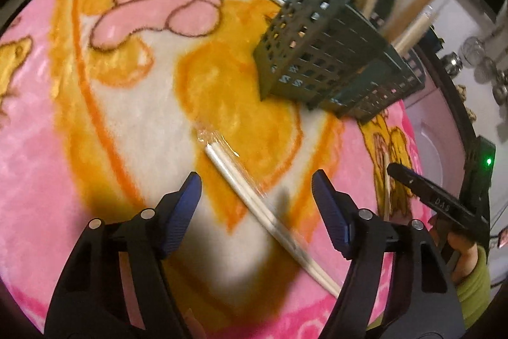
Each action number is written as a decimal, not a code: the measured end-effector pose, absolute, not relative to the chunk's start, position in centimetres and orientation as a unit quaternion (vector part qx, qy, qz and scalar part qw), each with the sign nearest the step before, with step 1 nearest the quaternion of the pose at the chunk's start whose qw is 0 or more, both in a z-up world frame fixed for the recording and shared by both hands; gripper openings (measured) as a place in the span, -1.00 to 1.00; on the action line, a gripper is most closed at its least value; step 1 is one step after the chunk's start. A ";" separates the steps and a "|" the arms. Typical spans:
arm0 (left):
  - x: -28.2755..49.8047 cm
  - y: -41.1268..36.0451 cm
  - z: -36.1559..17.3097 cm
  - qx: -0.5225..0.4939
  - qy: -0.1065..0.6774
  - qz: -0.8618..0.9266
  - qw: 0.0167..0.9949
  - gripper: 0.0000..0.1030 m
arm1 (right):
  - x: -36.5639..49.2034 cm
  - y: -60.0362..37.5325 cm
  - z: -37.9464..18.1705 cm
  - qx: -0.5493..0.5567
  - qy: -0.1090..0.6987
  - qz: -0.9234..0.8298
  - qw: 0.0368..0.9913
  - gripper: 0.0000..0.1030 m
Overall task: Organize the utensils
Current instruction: 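Move both open tools down toward the last wrapped chopsticks on the blanket, then close the right tool on a wrapped chopstick while the left tool grasps the other, then raise both held chopsticks up above the green caddy, then lower the right tool's chopstick into the caddy while the left tool does likewise, then open the right tool to release the chopstick while the left tool opens too, then withdraw both open tools back from the caddy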
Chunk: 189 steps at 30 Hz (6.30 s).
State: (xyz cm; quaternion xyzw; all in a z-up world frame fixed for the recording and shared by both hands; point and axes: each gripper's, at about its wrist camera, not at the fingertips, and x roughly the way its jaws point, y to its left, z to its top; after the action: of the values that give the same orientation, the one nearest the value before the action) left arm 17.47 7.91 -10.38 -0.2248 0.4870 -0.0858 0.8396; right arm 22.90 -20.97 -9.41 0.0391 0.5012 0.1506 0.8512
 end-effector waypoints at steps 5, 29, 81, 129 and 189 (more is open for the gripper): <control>18.4 8.4 -10.6 -0.234 0.487 -0.078 0.838 0.24 | 23.7 -21.1 -10.3 0.059 0.519 0.145 0.840 -0.09; 20.6 10.8 -11.4 -0.235 0.479 -0.043 0.844 -0.94 | 24.2 -22.4 -10.0 0.124 0.511 0.161 0.835 -0.78; 14.5 6.0 11.6 -0.159 0.214 -0.187 0.945 -0.97 | 17.3 -16.3 11.0 0.014 0.224 0.285 0.932 -0.87; 22.2 6.4 17.1 -0.117 0.123 -0.130 0.977 -0.97 | 24.4 -13.9 16.5 0.001 0.120 0.270 0.955 -0.87; 10.8 5.2 6.4 -0.112 0.274 -0.020 0.955 0.79 | 13.4 -18.6 7.3 -0.030 0.195 0.207 0.958 0.87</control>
State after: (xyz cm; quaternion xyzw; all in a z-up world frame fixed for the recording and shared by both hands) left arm 10.75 5.24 6.39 -0.1120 0.2736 -0.0201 0.9551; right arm 13.42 -18.61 7.30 -0.0303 0.1948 0.2070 0.9583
